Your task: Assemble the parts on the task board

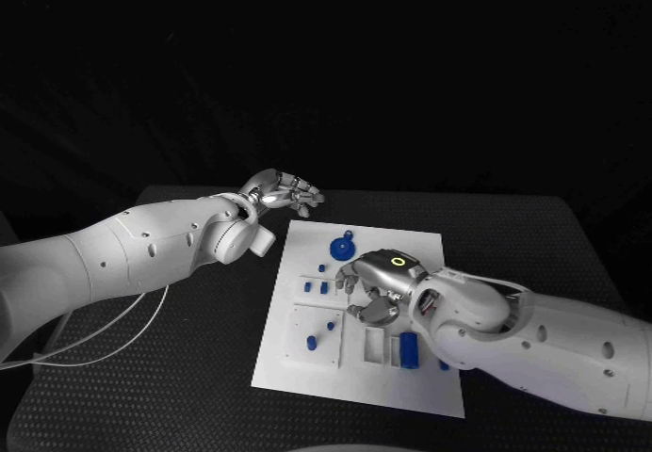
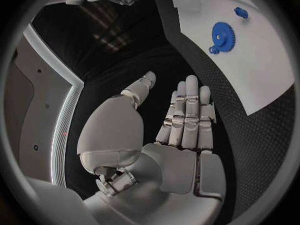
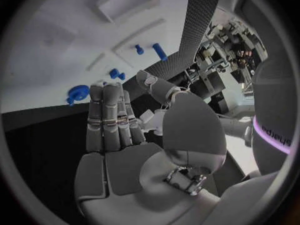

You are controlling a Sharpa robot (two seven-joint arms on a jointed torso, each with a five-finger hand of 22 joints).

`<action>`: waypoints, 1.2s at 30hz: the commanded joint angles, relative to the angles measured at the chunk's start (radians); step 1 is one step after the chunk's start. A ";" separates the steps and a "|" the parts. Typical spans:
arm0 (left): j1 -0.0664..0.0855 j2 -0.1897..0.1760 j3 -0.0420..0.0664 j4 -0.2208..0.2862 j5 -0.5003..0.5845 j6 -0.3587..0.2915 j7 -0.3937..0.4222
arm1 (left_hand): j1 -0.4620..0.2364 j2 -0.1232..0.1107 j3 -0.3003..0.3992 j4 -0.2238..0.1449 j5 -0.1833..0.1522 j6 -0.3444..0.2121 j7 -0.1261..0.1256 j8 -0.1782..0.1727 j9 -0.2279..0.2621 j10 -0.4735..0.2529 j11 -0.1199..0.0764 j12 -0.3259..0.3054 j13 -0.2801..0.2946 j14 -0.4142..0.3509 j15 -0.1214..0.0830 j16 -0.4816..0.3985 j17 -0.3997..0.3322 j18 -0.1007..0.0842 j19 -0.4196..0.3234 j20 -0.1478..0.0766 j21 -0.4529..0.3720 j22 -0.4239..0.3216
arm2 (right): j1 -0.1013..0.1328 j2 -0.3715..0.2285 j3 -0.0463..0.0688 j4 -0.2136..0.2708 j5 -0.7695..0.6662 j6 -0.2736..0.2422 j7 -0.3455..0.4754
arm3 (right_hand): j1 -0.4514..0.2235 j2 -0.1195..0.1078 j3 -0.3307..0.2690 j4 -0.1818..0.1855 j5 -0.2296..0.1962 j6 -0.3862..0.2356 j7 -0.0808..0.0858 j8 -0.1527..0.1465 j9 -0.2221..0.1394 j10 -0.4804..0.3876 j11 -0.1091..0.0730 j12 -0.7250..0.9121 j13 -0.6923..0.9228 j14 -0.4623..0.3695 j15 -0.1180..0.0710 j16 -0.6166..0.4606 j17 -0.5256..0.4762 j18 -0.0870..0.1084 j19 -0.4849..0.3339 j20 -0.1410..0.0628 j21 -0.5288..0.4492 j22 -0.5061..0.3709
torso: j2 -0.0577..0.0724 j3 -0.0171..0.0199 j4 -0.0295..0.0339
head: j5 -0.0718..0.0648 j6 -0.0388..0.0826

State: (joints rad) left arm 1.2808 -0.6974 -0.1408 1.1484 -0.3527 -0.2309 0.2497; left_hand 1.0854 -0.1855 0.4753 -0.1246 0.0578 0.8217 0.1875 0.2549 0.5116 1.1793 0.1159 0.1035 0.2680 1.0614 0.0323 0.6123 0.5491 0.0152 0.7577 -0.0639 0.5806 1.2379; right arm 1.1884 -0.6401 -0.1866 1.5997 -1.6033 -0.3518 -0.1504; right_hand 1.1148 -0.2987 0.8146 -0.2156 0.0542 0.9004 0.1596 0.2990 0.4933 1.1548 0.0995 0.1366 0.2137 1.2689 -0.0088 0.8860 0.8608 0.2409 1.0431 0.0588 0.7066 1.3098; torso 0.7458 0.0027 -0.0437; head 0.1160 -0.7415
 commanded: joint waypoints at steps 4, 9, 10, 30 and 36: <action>0.001 -0.005 0.000 -0.002 0.007 0.013 0.008 | -0.002 0.011 0.000 0.005 -0.001 -0.004 0.001 0.006 -0.001 -0.007 -0.001 0.006 -0.002 -0.001 0.003 -0.005 0.002 0.007 -0.004 0.001 -0.006 0.002 | 0.031 -0.112 0.004 0.012 0.422 0.126 0.068 | -0.047 0.041 -0.068 0.041 -0.003 0.030 -0.010 0.023 0.016 0.046 -0.024 0.080 0.036 -0.025 -0.024 -0.012 -0.010 0.021 -0.027 0.013 -0.008 0.016 | -0.004 -0.0019 -0.0053 | -0.017 0.016; 0.001 -0.004 -0.004 -0.009 0.007 0.015 0.008 | -0.002 0.011 0.000 0.005 -0.001 -0.003 0.001 0.007 -0.001 -0.006 -0.001 0.006 -0.002 -0.001 0.003 -0.006 0.002 0.007 -0.004 0.001 -0.006 0.002 | 0.056 -0.200 0.004 0.044 0.527 0.216 0.025 | -0.076 0.058 -0.175 0.066 0.000 0.029 -0.021 0.030 0.043 0.011 -0.065 0.367 0.245 -0.032 -0.060 0.028 0.010 0.020 -0.023 0.008 0.001 0.020 | -0.008 -0.0006 -0.0118 | -0.029 0.016; 0.000 -0.004 -0.005 -0.011 0.008 0.016 0.008 | -0.002 0.011 0.000 0.005 -0.001 -0.003 0.001 0.007 -0.001 -0.006 -0.001 0.006 -0.002 -0.001 0.003 -0.006 0.003 0.007 -0.004 0.001 -0.006 0.002 | 0.063 -0.216 0.004 0.048 0.545 0.233 0.008 | -0.090 0.064 -0.189 0.078 0.000 0.033 -0.023 0.032 0.051 -0.022 -0.067 0.441 0.304 -0.037 -0.066 0.044 0.019 0.021 -0.021 0.005 0.007 0.020 | -0.009 -0.0007 -0.0123 | -0.032 0.016; -0.005 -0.002 -0.021 -0.021 0.015 0.021 0.008 | -0.003 0.011 -0.001 0.007 -0.001 -0.003 0.000 0.008 -0.001 -0.006 -0.001 0.007 -0.002 -0.002 0.004 -0.007 0.004 0.007 -0.004 0.001 -0.007 0.003 | 0.080 -0.307 -0.052 0.092 0.778 0.456 -0.309 | -0.266 0.132 -0.191 0.239 -0.006 0.033 -0.053 0.000 0.092 -0.053 -0.105 0.883 0.645 0.029 -0.106 0.287 0.195 0.021 0.075 -0.082 0.185 0.022 | -0.028 0.0041 -0.0313 | -0.044 -0.002; -0.005 -0.001 -0.021 -0.017 0.016 0.018 0.011 | -0.004 0.011 -0.001 0.008 -0.001 -0.003 0.000 0.008 -0.002 -0.006 -0.001 0.007 -0.002 -0.002 0.004 -0.007 0.004 0.007 -0.004 0.001 -0.008 0.003 | 0.080 -0.272 -0.061 0.090 0.744 0.424 -0.345 | -0.303 0.117 -0.198 0.252 -0.006 0.039 -0.053 -0.004 0.089 -0.045 -0.106 0.903 0.666 0.031 -0.105 0.302 0.213 0.021 0.077 -0.088 0.203 0.021 | -0.030 0.0039 -0.0341 | -0.047 -0.009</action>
State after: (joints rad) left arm 1.2761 -0.7002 -0.1627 1.1280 -0.3445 -0.2224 0.2493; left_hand 1.0816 -0.1816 0.4753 -0.1246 0.0578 0.8217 0.1874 0.2586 0.5117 1.1793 0.1159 0.1035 0.2678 1.0614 0.0323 0.6084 0.5519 0.0151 0.7576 -0.0640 0.5767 1.2403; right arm 1.2687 -0.9189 -0.2474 1.6909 -0.8541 0.0715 -0.4419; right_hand 0.8181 -0.1821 0.6164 0.0318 0.0543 0.9327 0.1041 0.3016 0.5834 1.1330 0.0210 1.0341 0.8785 1.2886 -0.1074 1.1846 1.0721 0.2340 1.1201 -0.0224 0.9061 1.3100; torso 0.7172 0.0066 -0.0753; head 0.0708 -0.7478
